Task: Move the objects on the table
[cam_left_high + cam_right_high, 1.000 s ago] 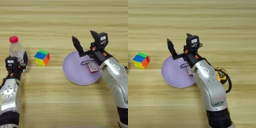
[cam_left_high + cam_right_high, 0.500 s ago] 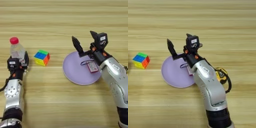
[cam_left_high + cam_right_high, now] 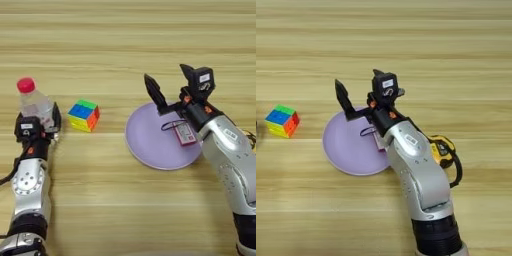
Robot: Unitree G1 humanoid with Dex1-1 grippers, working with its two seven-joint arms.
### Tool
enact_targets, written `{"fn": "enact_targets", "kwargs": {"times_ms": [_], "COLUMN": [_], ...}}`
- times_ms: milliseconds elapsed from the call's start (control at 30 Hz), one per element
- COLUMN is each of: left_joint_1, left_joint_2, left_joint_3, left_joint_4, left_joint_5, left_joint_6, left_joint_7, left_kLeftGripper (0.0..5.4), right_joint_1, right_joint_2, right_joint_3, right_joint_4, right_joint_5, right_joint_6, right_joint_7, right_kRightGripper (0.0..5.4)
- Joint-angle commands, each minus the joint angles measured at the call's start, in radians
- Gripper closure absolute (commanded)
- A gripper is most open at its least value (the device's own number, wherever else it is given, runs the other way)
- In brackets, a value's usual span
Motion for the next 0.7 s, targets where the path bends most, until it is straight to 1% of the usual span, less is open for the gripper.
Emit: {"fn": "enact_targets", "kwargs": {"times_ms": [33,233,400,500,600,700], "left_joint_1": [0.001,0.009,0.016,0.020,0.023,0.026], "left_joint_2": [0.007,0.008,0.008,0.007,0.006,0.006], "left_joint_3": [-0.009,-0.015,-0.024,-0.025,-0.026,-0.027], "left_joint_4": [-0.004,-0.018,-0.038,-0.048,-0.056,-0.064], "left_joint_5": [0.008,0.011,0.018,0.018,0.018,0.017], "left_joint_6": [0.013,0.019,0.031,0.034,0.036,0.038], "left_joint_7": [0.002,0.001,0.006,0.008,0.007,0.006], "left_kLeftGripper": [0.92,0.49,0.08,0.03,0.03,0.03], "right_joint_1": [-0.002,0.003,-0.002,-0.010,-0.019,-0.027], "right_joint_2": [-0.005,-0.006,-0.003,-0.007,-0.003,0.004], "right_joint_3": [-0.003,0.001,0.013,0.027,0.035,0.036], "right_joint_4": [0.017,0.042,0.130,0.211,0.312,0.414], "right_joint_5": [-0.014,-0.027,-0.055,-0.099,-0.119,-0.127], "right_joint_6": [-0.019,-0.039,-0.093,-0.180,-0.273,-0.361], "right_joint_7": [-0.003,-0.001,0.007,0.010,0.027,0.048], "right_kRightGripper": [0.00,0.00,0.00,0.00,0.00,0.00]}}
